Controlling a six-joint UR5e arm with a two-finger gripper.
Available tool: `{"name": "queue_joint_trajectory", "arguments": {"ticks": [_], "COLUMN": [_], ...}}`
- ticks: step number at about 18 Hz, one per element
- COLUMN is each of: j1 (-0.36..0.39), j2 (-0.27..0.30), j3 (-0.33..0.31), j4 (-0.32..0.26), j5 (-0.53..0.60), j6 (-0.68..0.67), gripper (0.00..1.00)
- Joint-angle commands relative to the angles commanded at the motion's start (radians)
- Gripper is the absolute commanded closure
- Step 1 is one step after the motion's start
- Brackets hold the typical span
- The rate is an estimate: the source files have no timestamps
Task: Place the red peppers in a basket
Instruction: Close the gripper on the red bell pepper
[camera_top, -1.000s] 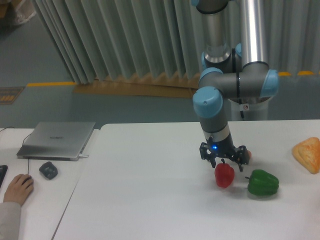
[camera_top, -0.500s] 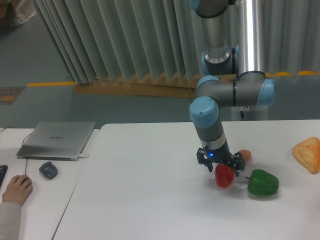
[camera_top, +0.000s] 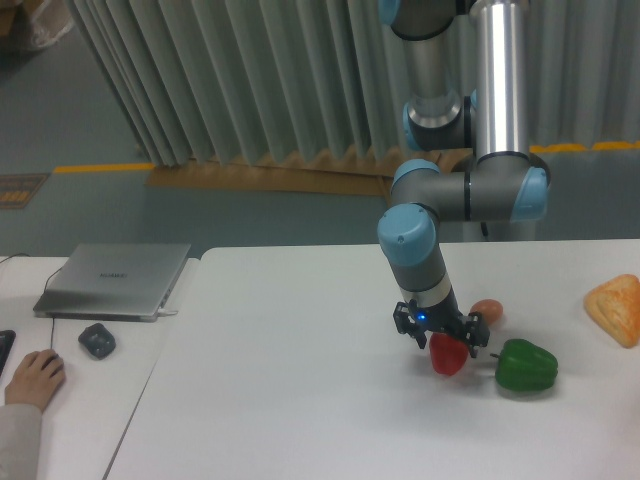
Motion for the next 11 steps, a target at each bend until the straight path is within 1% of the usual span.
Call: {"name": "queue_joint_trajectory", "arguments": {"ticks": [1,6,9,11], "j1": [0.002,0.002,0.009,0.012], "j2": [0.005,0.017,0.041,0.051], "j3": [0.000,0.006,0.035,0.060], "j4": [-0.002,-0.005,-0.028,-0.061], "j5": [-0.006,-0.008,-0.035,-0.035], "j6": [0.002,0.011,0.017,0.040], "gripper": [0.51,0.51,0.51,0.51]}}
